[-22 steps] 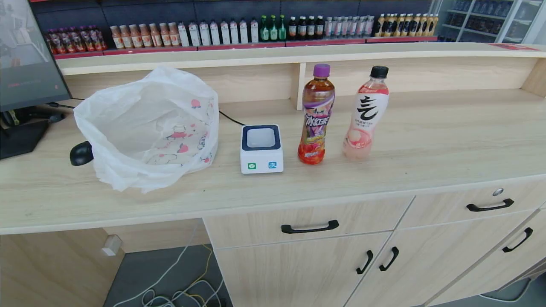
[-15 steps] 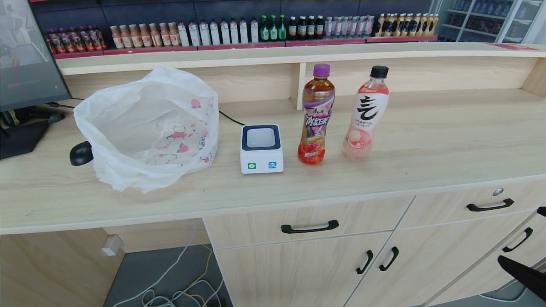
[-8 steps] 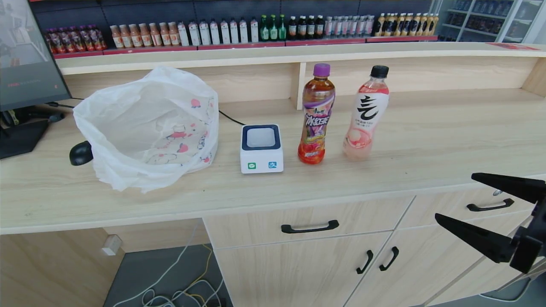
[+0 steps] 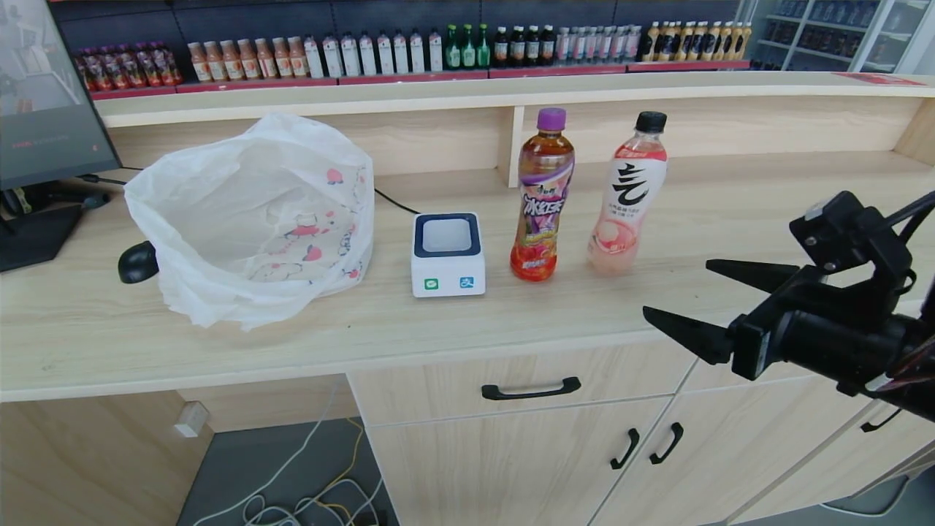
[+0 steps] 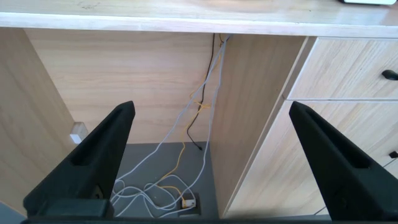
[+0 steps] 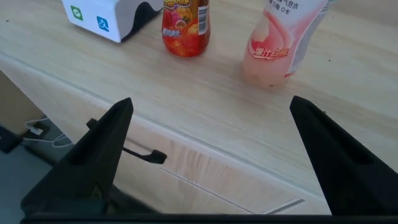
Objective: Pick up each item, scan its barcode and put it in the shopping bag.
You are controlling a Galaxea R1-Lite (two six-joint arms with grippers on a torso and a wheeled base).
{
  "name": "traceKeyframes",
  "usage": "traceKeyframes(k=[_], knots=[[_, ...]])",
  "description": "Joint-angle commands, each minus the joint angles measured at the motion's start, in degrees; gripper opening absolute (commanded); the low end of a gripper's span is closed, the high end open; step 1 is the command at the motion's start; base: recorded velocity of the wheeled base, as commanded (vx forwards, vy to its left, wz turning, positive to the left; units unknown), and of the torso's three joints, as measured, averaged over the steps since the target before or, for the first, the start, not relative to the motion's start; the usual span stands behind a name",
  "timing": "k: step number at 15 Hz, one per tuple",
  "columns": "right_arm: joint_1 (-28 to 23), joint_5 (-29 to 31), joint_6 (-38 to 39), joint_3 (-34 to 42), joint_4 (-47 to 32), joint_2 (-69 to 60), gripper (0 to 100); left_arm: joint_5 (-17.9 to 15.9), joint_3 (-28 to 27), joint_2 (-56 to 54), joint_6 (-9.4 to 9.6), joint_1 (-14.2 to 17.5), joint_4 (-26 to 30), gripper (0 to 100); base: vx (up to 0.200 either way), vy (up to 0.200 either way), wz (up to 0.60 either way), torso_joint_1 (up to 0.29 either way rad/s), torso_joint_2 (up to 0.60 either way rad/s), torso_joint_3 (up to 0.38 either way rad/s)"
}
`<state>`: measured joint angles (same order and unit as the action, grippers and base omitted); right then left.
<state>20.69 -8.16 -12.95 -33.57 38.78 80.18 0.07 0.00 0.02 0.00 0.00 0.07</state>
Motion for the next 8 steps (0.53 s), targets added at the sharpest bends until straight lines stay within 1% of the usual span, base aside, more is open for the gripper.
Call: traceKeyframes(k=[1, 2, 4, 6, 8], knots=[[3.8, 3.1, 2.6, -0.4, 2.4, 4.5, 100, 0.0, 0.0, 0.0, 0.00, 0.0, 0.0, 100, 0.000, 0.000, 0.00, 0.000, 0.00, 0.000], [4.7, 4.9, 4.2, -0.4, 6.4, 6.9, 100, 0.0, 0.0, 0.0, 0.00, 0.0, 0.0, 100, 0.000, 0.000, 0.00, 0.000, 0.00, 0.000], [4.7, 6.4, 4.3, -0.6, 12.5, 10.2, 100, 0.0, 0.0, 0.0, 0.00, 0.0, 0.0, 100, 0.000, 0.000, 0.00, 0.000, 0.00, 0.000], [4.7, 9.0, 4.4, -1.2, 20.1, 14.5, 100, 0.0, 0.0, 0.0, 0.00, 0.0, 0.0, 100, 0.000, 0.000, 0.00, 0.000, 0.00, 0.000], [4.9, 10.8, 4.4, -2.3, 25.4, 17.8, 100, 0.0, 0.0, 0.0, 0.00, 0.0, 0.0, 100, 0.000, 0.000, 0.00, 0.000, 0.00, 0.000]])
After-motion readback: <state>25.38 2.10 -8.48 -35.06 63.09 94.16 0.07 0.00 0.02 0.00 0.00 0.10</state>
